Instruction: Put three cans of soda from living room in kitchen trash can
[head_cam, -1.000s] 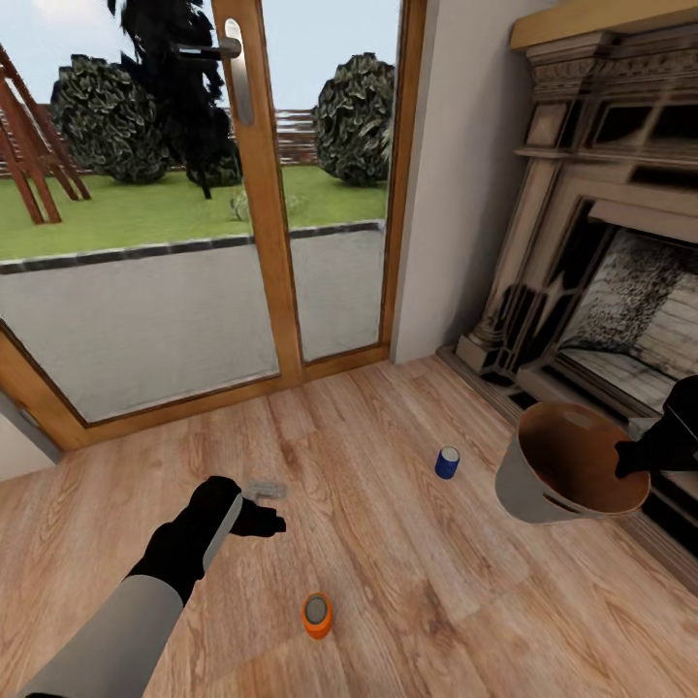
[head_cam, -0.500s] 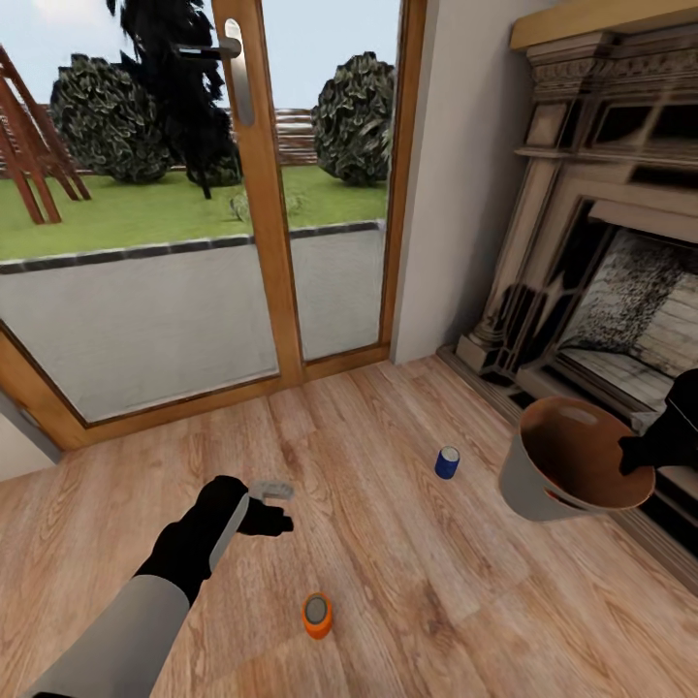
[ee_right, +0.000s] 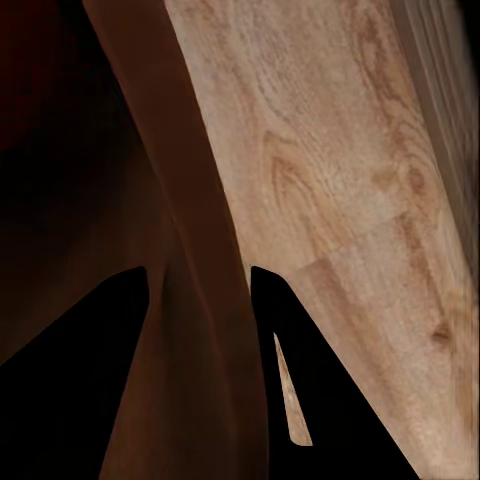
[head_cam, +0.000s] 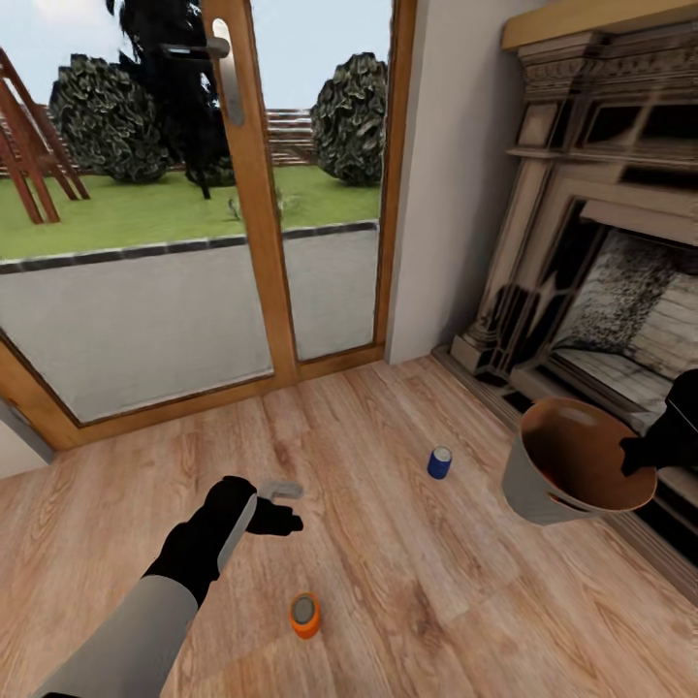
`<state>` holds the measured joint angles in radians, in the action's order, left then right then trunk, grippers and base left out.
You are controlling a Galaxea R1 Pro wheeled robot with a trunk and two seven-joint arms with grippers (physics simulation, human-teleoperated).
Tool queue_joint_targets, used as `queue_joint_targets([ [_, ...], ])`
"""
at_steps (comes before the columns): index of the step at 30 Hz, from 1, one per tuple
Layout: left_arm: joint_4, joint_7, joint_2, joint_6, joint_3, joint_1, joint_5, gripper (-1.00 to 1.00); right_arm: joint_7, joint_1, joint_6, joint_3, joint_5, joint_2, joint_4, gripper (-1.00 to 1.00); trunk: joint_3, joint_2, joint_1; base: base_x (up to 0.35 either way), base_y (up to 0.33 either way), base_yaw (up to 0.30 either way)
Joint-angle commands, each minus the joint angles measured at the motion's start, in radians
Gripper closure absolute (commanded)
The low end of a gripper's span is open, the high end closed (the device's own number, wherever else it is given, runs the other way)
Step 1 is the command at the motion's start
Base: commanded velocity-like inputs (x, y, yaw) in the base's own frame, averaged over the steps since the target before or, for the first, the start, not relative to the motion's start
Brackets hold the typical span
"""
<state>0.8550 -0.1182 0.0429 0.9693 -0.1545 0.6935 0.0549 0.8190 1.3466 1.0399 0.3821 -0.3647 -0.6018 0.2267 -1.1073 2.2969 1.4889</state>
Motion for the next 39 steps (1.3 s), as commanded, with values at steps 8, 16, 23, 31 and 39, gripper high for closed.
queue_joint_targets([
  [8,0.008,0.0,0.001,-0.001,0.0,0.0,0.0,-1.0,0.0,0.0,0.007,-0.009,0.023,0.0,0.0,1.0,0.0,0.0,0.0,0.0,-0.055,0.0],
  [16,0.002,-0.001,0.0,-0.001,0.003,-0.002,0.002,-1.0,0.0,0.0,0.007,-0.008,0.024,-0.001,-0.001,1.0,0.0,0.0,0.0,0.0,0.029,-0.082],
  [23,-0.002,-0.001,0.0,-0.001,0.003,-0.002,0.002,-1.0,-0.001,0.0,0.007,-0.008,0.024,-0.001,-0.001,1.0,0.005,0.0,0.0,0.0,0.223,-0.222],
  [31,0.003,0.005,0.001,-0.001,0.002,-0.002,0.0,-1.0,-0.001,0.0,0.007,-0.008,0.024,-0.001,-0.001,1.0,0.013,0.0,0.0,-0.022,0.167,-0.186],
  [39,0.009,0.01,0.001,-0.001,0.002,-0.002,0.001,-1.0,-0.001,0.0,0.007,-0.008,0.023,-0.001,-0.001,1.0,0.014,0.0,0.0,-0.007,0.023,-0.032],
])
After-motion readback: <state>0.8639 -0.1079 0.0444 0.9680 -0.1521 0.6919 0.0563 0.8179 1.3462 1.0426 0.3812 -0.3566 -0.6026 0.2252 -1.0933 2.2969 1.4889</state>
